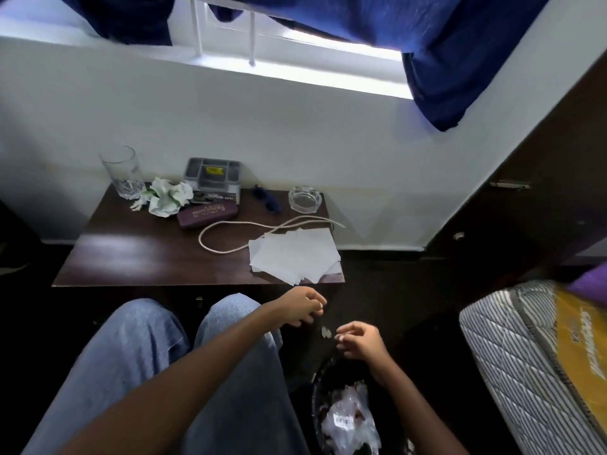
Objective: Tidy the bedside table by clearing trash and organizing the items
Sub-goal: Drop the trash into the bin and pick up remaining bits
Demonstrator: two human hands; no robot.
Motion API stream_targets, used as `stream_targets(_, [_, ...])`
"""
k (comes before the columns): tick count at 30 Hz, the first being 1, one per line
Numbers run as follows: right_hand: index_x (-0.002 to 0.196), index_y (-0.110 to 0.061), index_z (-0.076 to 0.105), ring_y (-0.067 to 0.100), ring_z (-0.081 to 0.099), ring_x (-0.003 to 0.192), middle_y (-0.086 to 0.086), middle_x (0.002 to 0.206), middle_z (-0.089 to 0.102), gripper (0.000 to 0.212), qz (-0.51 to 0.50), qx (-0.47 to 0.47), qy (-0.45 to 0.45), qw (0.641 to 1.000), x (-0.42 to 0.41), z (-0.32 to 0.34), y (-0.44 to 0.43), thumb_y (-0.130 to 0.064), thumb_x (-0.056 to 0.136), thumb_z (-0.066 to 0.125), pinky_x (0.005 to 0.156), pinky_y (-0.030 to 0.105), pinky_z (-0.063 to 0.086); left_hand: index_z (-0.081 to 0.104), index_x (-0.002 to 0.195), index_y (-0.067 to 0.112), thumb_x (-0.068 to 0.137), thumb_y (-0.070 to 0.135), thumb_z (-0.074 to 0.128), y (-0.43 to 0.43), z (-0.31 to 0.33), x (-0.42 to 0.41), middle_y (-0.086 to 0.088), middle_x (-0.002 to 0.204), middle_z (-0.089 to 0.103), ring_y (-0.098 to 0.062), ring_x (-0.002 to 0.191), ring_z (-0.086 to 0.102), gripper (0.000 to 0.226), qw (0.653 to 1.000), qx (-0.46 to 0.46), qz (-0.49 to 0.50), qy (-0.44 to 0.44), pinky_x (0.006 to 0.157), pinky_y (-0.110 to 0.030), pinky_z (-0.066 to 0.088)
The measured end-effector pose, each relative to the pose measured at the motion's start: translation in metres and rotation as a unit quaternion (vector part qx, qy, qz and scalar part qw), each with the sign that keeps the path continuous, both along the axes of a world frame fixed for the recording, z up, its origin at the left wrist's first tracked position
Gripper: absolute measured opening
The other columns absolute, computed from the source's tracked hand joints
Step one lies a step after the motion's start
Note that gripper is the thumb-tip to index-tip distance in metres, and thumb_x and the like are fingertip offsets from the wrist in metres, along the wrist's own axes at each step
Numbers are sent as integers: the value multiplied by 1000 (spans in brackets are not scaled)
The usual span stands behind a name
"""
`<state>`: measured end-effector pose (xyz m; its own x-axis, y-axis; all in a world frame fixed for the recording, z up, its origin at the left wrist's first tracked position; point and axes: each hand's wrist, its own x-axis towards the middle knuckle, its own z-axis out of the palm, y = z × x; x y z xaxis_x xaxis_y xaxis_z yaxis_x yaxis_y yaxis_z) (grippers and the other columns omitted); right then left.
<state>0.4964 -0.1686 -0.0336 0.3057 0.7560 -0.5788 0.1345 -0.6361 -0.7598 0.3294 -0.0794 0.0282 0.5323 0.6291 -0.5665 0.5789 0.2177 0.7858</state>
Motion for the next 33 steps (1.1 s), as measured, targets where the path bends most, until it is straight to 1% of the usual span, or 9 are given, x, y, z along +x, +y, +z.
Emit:
stream_targets(3, [81, -5, 62, 13, 60, 56, 10, 75, 65, 14, 16, 48, 31, 998, -25, 29, 39, 8, 82, 57, 50, 22, 44, 59, 117, 18, 93, 16, 48, 17, 7, -23, -3, 114, 65, -15, 96, 60, 27, 999, -1, 41, -24, 78, -27, 46])
stream_targets(6, [86, -6, 62, 16, 62, 63, 9, 78, 66, 12, 55, 65, 42, 996, -56, 51, 77, 5, 83, 57, 54, 22, 46, 60, 108, 23, 89, 16, 53, 33, 12, -53, 3, 94, 65, -14, 87, 59, 21, 992, 4, 109, -58, 70, -24, 42])
stream_targets(13, [85, -5, 62, 11, 60, 56, 8, 73, 67, 18, 134, 89, 78, 984, -144, 75, 151, 8, 81, 50, 52, 19, 46, 65, 88, 20, 84, 8, 58, 71, 3, -137, 3, 80, 65, -7, 74, 58, 15, 966, 51, 236, -92, 62, -16, 44])
stream_targets(19, [79, -9, 61, 4, 56, 46, 6, 67, 62, 21, 209, 95, 43, 972, -218, 76, 201, 8, 83, 50, 47, 18, 42, 61, 81, 12, 88, -6, 47, 103, -4, -196, -6, 79, 65, -2, 59, 63, 25, 930, 51, 345, -117, 53, -10, 48])
stream_targets(23, [79, -10, 59, 3, 53, 45, 6, 70, 58, 22, 251, 113, 18, 961, -256, 75, 238, 8, 85, 50, 42, 16, 40, 62, 88, 14, 89, -1, 49, 130, -8, -228, -10, 93, 65, -11, 71, 58, 19, 916, 78, 382, -95, 46, -6, 41])
stream_targets(25, [88, -10, 60, 7, 54, 56, 2, 74, 58, 20, 261, 135, -6, 956, -272, 74, 257, 8, 84, 50, 42, 16, 40, 64, 92, 14, 88, -2, 49, 146, -14, -240, -10, 98, 65, -15, 78, 60, 22, 903, 96, 411, -84, 54, -13, 46])
stream_targets(28, [97, -11, 60, 12, 55, 65, 0, 83, 57, 24, 244, 166, -14, 955, -291, 74, 283, 6, 84, 50, 50, 20, 44, 59, 120, 7, 84, -2, 53, 176, -21, -253, -11, 117, 63, -27, 106, 61, 38, 868, 176, 463, -3, 88, -32, 47])
stream_targets(30, [99, -11, 60, 12, 57, 64, 1, 90, 58, 23, 210, 184, -12, 960, -297, 73, 298, 4, 86, 50, 51, 20, 45, 52, 129, 7, 83, 2, 57, 195, -22, -257, -15, 125, 57, -30, 115, 55, 47, 850, 204, 486, 22, 95, -31, 40])
stream_targets(33, [93, -15, 61, 11, 61, 64, 1, 94, 62, 22, 171, 208, -23, 963, -298, 65, 314, 3, 87, 50, 52, 18, 47, 37, 141, 17, 81, 11, 63, 223, -28, -255, -15, 136, 43, -31, 125, 45, 66, 855, 206, 475, 31, 102, -32, 35])
